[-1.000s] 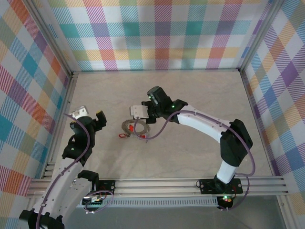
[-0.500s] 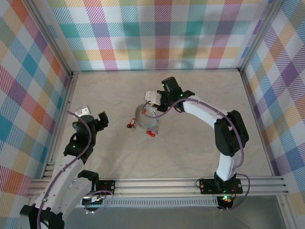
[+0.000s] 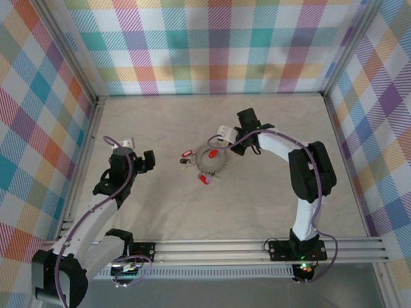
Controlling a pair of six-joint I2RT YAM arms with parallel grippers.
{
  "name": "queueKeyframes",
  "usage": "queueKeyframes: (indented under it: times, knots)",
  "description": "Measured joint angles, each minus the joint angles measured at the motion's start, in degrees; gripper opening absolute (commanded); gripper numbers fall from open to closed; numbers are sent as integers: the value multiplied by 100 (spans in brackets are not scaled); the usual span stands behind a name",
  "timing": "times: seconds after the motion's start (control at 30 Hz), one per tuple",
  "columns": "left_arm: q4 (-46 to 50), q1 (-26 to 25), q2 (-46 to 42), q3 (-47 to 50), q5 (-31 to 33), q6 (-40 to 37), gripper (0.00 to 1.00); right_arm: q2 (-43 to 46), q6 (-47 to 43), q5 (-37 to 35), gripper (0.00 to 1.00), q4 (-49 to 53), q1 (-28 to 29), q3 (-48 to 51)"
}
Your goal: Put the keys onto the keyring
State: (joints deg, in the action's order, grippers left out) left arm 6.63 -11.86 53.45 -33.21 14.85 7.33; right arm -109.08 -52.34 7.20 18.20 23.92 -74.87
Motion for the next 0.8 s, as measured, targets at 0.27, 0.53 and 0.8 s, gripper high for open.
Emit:
queueKeyframes:
  times: [0.27, 0.53, 0.8]
  knots:
    - [-481, 0, 334, 9, -22, -223, 100, -125, -66, -688, 19, 61, -286, 463]
    - [-616, 0, 734, 17, -48, -422, 100, 149, -20, -935, 42, -31, -509, 896]
    - [-881, 0, 944, 17, -317, -704, 100, 1945, 621, -715, 93, -223, -656, 1832]
